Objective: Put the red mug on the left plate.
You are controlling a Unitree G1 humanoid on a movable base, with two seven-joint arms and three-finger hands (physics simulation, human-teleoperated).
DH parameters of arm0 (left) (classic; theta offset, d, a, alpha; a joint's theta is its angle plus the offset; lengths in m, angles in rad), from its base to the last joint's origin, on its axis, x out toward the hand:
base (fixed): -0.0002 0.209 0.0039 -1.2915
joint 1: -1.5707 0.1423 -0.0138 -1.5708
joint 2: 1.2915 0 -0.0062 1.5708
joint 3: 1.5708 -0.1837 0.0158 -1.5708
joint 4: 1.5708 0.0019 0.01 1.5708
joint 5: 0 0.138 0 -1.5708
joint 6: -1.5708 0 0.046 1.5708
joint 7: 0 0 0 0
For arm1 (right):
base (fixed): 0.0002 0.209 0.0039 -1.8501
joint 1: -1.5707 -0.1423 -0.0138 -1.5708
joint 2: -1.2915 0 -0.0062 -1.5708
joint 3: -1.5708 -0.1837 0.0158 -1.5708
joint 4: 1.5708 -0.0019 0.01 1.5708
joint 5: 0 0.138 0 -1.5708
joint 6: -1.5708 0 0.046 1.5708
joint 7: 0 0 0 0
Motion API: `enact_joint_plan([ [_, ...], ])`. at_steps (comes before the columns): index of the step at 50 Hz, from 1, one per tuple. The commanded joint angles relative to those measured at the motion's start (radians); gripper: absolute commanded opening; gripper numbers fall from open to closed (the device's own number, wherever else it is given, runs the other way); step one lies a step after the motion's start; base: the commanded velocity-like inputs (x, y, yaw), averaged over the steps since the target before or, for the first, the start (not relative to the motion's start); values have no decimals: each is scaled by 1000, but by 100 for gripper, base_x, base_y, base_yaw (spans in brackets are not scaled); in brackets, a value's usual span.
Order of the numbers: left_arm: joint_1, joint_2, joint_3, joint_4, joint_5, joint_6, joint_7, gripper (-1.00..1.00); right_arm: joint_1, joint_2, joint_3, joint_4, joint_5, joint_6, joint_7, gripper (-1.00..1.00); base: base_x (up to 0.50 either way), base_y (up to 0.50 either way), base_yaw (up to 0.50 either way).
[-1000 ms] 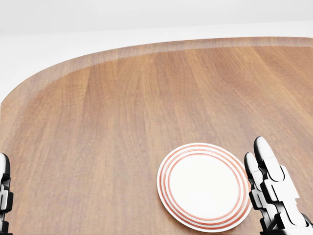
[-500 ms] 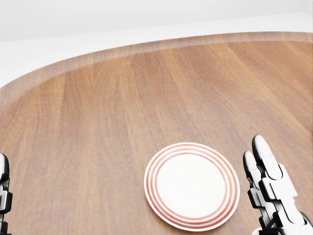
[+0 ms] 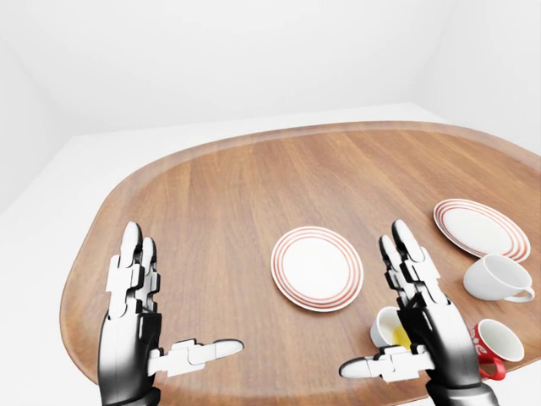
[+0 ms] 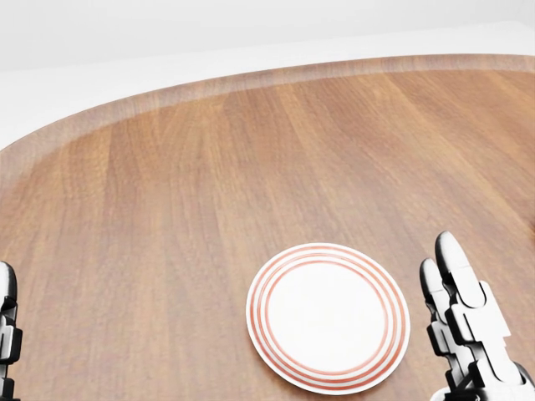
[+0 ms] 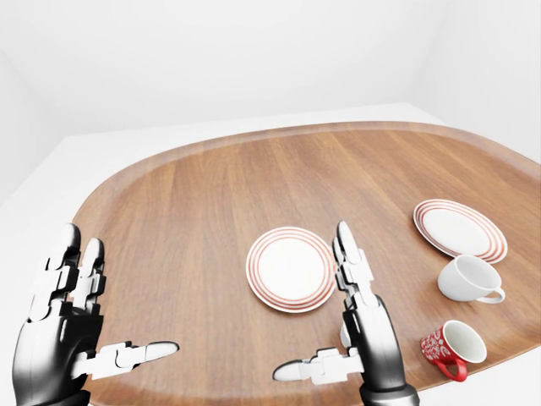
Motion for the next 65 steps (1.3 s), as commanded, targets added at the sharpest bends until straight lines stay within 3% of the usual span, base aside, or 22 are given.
enact_joint_plan([
  [1, -5, 0, 0, 5, 0, 2, -1, 100, -34, 13, -17, 20, -79, 38, -54, 100, 0, 0, 0],
  [2, -5, 0, 0, 5, 0, 2, -1, 100, -37, 15, -16, 19, -85, 45, -56, 100, 0, 0, 0],
  [4, -13, 1, -2, 10, 4, 7, 0, 100, -113, 0, 0, 33, -199, 146, -65, 100, 0, 0, 0],
  [6, -16, 2, -5, 11, 5, 10, 2, 100, -194, -12, 26, 52, -350, 146, -96, 100, 0, 0, 0],
  [7, -16, 3, -5, 11, 6, 11, 3, 100, -260, -3, 39, 75, -504, 146, -161, 100, 0, 0, 0],
  [11, -19, 4, -3, 14, 3, 12, 4, 100, -389, -19, 24, 89, -629, 146, -160, 100, 0, 0, 0],
  [14, -22, 3, -1, 17, 2, 14, 4, 100, -455, -29, 9, 113, -802, 146, -185, 100, 0, 0, 0],
  [22, -19, 4, -3, 13, 4, 15, 6, 100, -630, -71, -86, 163, -1201, 146, -28, 100, 0, 0, 0],
  [28, -25, 2, -1, 17, 3, 19, 5, 100, -661, -79, -179, 191, -1343, 146, 39, 100, 0, 0, 0],
  [33, -26, 3, -2, 16, 5, 20, 5, 100, -642, -86, -238, 190, -1313, 146, 60, 100, 0, 0, 0],
  [38, -26, -1, 6, 20, -2, 16, 2, 100, -574, -98, -320, 238, -1370, 146, 72, 100, 0, 0, 0],
  [54, -36, -7, 13, 23, -1, 25, -5, 100, -452, -86, -601, 331, -1177, 146, 1, 100, 0, 0, 0],
  [65, -40, -11, 15, 24, -1, 30, -9, 100, -437, -121, -697, 426, -1097, 146, -36, 100, 0, 0, 0],
])
